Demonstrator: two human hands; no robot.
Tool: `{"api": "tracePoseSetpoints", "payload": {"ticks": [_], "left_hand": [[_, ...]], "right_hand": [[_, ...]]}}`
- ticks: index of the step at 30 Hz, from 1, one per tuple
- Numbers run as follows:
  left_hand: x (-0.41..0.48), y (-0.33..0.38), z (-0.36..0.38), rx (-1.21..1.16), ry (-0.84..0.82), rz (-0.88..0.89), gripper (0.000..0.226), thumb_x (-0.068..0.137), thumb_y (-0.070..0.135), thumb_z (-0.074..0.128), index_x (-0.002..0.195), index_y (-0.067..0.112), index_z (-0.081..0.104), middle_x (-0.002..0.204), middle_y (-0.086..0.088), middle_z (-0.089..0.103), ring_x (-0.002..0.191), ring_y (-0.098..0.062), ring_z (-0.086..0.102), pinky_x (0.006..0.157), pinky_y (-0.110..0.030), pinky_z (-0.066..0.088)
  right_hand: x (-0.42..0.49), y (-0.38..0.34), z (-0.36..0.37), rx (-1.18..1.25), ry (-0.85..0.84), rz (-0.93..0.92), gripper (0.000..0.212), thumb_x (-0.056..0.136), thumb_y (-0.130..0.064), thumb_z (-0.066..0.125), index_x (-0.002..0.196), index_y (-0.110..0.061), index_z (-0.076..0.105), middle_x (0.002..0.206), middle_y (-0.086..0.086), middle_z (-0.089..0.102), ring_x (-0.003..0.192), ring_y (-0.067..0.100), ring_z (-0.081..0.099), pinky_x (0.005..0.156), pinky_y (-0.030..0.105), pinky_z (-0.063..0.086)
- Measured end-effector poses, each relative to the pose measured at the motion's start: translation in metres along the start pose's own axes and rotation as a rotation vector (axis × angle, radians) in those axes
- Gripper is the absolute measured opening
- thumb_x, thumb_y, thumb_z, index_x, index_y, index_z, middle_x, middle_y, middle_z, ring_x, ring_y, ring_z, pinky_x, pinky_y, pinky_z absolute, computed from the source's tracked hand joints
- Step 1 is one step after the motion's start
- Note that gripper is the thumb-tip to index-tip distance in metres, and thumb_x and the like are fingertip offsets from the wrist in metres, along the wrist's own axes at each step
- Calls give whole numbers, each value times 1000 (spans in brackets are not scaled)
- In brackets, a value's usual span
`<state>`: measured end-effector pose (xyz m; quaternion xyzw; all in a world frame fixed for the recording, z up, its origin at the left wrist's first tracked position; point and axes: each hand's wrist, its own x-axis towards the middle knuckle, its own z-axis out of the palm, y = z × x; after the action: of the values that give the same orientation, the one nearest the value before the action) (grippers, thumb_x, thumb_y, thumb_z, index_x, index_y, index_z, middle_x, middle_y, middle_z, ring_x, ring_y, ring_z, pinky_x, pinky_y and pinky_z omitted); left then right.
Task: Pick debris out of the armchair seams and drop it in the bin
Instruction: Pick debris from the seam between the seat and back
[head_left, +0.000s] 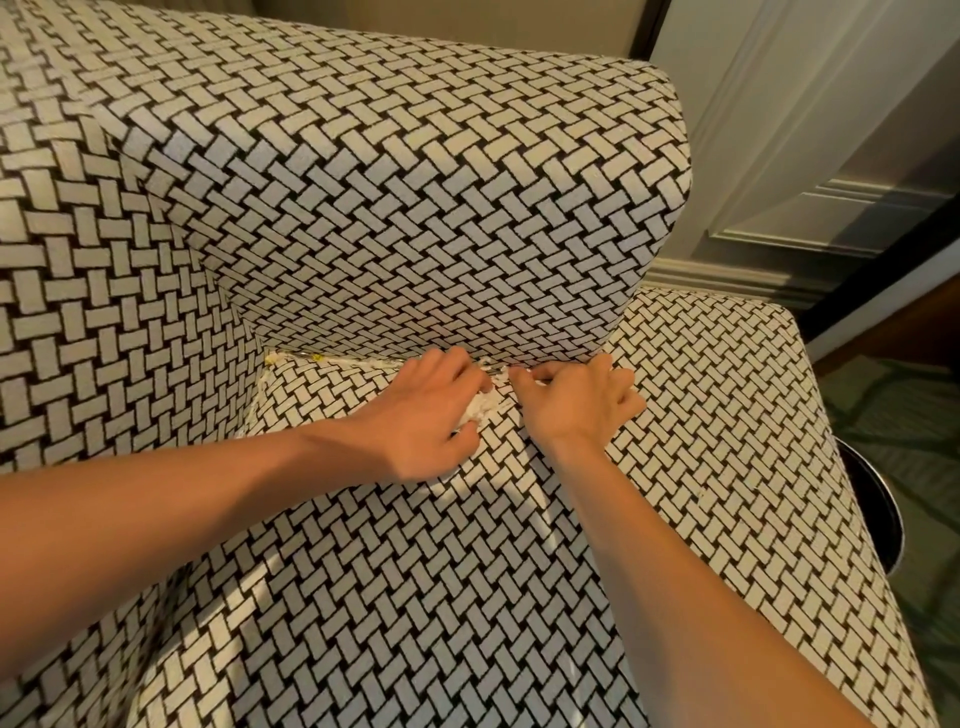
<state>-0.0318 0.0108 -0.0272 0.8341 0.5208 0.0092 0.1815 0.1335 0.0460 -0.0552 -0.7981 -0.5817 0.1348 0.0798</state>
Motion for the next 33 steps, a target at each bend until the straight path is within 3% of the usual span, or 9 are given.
{"api": "tracePoseSetpoints", "payload": {"ticks": [7,19,27,30,33], "left_hand": [[0,-1,-2,-26,-26,-34,60,99,40,39,152,20,20,133,2,33,116,-13,29,108,-38,31],[-2,2,-4,-33,-50,-70,70,100,41,38,158,19,5,146,-2,27,132,-18,25,119,-42,20],[0,-2,0,-16,-40,-53,70,100,41,38,158,17,6,137,0,28,118,-13,23,115,-41,25],[1,-4,2,-13,-23,-36,68,100,42,37,156,14,11,134,-1,29,113,-11,22,111,-39,31],[1,-3,2,8,-46,-26,65,101,41,35,156,13,13,140,-2,27,123,-16,26,113,-39,30]], "right_hand": [[-5,7,4,146,93,-49,36,90,-68,55,106,-43,75,101,-5,44,109,23,37,99,44,26],[-11,18,9,300,204,-156,29,87,-64,63,101,-43,76,94,-10,47,98,13,32,97,39,26],[-14,5,8,-44,71,-143,65,88,-73,32,120,-32,71,110,3,43,110,29,36,104,48,27],[-13,0,6,-88,28,-120,64,89,-72,29,115,-32,72,110,5,41,111,31,34,103,48,25],[-13,1,9,-69,61,-129,56,91,-68,31,115,-38,71,108,5,42,110,30,36,103,48,25]]}}
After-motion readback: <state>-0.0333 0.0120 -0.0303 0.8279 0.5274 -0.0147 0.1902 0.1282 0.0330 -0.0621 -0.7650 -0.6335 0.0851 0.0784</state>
